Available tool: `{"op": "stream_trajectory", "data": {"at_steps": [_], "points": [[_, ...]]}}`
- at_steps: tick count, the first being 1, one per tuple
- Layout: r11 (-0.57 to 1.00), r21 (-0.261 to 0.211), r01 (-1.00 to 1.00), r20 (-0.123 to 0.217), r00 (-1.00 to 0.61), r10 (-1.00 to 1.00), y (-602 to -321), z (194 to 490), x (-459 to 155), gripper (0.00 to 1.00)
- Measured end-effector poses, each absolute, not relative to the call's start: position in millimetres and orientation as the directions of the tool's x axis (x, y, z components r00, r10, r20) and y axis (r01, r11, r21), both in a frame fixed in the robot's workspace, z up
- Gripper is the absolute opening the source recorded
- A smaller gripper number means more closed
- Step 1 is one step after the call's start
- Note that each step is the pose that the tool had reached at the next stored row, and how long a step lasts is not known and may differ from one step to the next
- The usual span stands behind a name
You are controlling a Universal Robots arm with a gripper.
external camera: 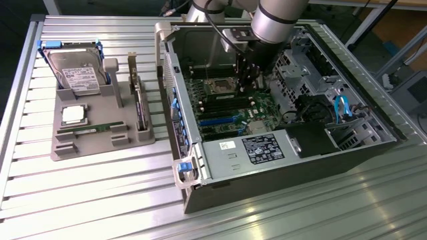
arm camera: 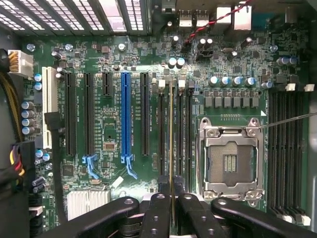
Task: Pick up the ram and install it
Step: 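Insert the ram into the slot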
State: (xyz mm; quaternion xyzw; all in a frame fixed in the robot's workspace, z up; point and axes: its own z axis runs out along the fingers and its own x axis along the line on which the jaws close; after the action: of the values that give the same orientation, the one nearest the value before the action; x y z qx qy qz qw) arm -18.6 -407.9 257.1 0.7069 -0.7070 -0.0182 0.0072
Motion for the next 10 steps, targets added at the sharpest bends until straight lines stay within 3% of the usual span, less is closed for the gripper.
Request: {"op": "stream_trajectory", "data": {"at_steps": [10], "points": [[0.000,0.035,-0.999,-0.016,0.000,-1.000,-410.3,249.8,-18.6,0.13]]}}
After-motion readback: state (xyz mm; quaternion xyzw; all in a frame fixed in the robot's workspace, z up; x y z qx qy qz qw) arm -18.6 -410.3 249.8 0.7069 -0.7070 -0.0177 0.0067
